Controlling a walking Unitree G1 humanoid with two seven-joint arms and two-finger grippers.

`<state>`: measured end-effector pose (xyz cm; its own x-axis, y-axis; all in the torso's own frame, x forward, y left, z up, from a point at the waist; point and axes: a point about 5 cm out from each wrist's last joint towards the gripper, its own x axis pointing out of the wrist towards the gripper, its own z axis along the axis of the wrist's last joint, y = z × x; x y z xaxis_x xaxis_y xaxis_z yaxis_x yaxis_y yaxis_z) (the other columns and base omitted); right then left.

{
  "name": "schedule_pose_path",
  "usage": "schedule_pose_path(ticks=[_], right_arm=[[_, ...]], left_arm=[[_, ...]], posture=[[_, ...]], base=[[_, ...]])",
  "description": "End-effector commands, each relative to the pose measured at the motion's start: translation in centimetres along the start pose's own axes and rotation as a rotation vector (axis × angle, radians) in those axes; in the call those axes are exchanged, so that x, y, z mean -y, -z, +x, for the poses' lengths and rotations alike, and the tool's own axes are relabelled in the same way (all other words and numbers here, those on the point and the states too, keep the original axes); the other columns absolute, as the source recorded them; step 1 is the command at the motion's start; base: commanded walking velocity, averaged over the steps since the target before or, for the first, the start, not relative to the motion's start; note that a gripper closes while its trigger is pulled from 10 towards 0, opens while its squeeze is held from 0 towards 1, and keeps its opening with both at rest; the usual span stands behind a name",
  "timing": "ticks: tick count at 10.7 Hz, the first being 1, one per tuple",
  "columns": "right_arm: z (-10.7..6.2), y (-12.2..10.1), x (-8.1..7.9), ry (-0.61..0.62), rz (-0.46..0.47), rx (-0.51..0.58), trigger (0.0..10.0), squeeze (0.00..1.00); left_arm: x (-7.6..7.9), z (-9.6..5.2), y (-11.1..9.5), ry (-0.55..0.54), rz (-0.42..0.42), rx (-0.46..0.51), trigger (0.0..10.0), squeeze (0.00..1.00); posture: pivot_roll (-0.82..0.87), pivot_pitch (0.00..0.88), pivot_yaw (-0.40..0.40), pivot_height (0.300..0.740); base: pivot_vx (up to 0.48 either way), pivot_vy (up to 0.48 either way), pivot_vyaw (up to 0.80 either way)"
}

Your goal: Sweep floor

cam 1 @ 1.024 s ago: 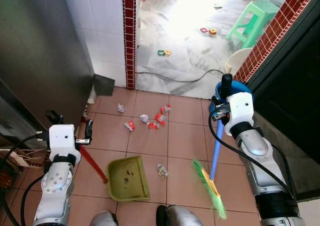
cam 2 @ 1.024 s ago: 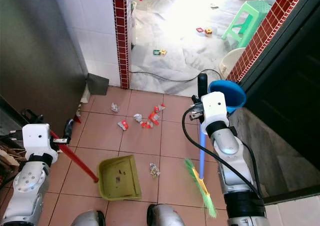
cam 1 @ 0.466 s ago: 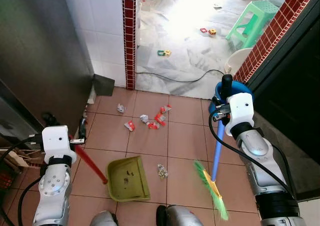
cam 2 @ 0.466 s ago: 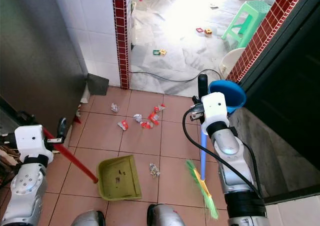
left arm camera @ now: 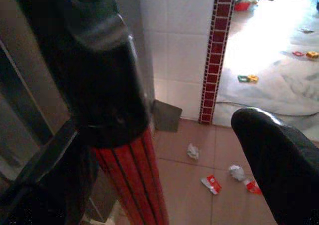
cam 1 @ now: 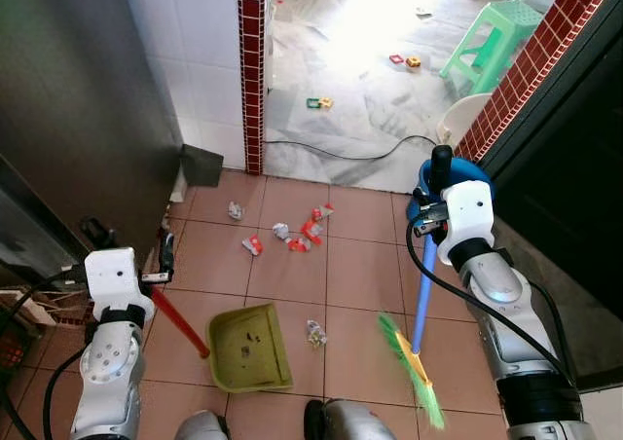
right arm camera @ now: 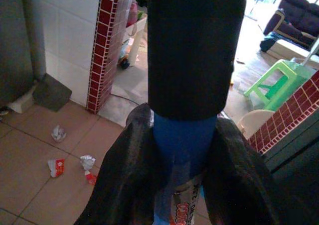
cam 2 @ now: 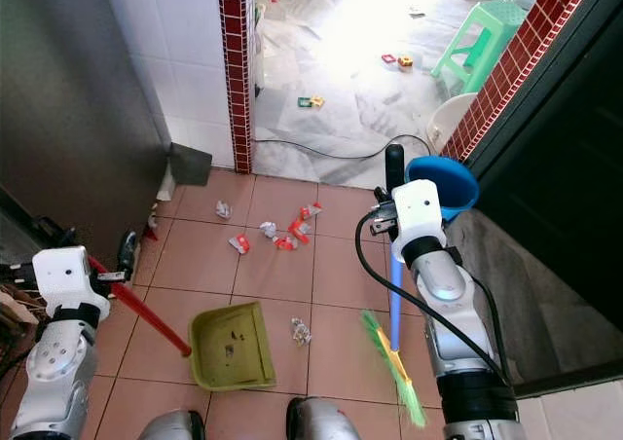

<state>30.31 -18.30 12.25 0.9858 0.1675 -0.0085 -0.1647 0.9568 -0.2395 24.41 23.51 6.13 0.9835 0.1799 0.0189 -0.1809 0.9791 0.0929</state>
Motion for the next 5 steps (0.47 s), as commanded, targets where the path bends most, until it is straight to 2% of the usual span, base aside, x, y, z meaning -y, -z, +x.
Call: schedule_pose_path(ticks=[1, 3, 5], right_arm=[[0.19, -0.96, 0.66, 0.009, -0.035, 0.041, 10.0, 0.0], [0.17, -0.91, 0.51, 0.004, -0.034, 0.04, 10.0, 0.0], [0.26, -1.04, 0.64, 0.005, -0.036, 0.043, 10.0, 0.0]], left_arm=[[-0.28, -0.54, 0.56, 0.004, -0.001, -0.016, 10.0, 0.0], [-0.47, -0.87, 1.16, 0.004, 0.005, -0.024, 10.0, 0.0], [-0.79, -0.42, 1.29, 0.002, 0.001, -0.021, 10.0, 0.0]], posture=[[-0.16, 0.077, -0.098, 0.74], [-0.15, 0.077, -0.102, 0.74], [-0.16, 0.076, -0.102, 0.74]], base=[[0.0, 0.0, 0.0], [0.0, 0.0, 0.0], [0.0, 0.0, 0.0]])
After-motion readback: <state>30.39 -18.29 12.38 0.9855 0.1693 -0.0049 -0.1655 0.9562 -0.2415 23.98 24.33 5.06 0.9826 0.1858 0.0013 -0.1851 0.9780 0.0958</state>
